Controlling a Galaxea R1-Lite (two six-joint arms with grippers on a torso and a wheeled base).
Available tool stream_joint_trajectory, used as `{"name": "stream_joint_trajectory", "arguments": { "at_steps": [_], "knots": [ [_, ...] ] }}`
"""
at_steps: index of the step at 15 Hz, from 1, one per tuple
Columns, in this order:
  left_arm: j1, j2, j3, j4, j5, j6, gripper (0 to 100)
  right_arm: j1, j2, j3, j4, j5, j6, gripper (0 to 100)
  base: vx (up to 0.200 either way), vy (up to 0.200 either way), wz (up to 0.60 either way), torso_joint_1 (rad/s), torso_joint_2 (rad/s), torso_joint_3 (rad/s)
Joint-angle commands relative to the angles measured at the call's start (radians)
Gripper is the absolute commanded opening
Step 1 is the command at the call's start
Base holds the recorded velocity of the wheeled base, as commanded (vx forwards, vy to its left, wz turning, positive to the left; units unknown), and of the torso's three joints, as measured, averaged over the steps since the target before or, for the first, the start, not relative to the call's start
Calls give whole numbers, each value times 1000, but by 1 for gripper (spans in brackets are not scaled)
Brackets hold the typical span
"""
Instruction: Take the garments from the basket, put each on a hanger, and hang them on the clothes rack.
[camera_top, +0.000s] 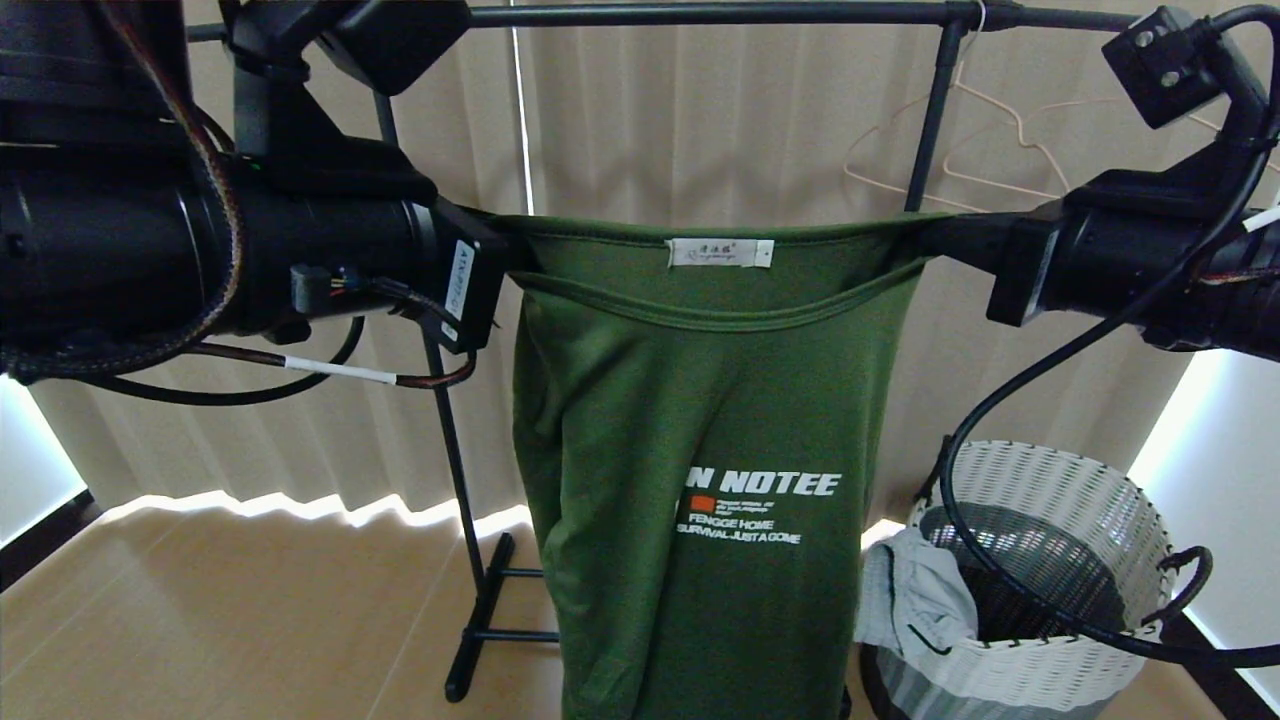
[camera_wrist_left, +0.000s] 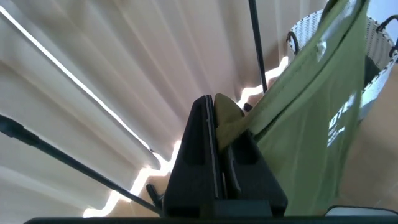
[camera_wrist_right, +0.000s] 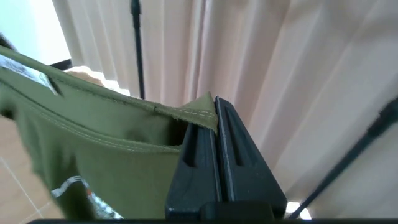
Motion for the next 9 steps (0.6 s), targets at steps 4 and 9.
{"name": "stream_joint_trajectory", "arguments": {
  "at_steps": [4, 9],
  "knots": [
    [-1, 62, -13, -52, 0, 1, 0, -36, -105, 37, 60, 2, -1, 0, 0, 0, 0, 0, 0, 0],
    [-1, 185, -137, -76, 0, -4, 0, 82, -280, 144, 201, 8, -1, 0, 0, 0, 0, 0, 0, 0]
  ]
}}
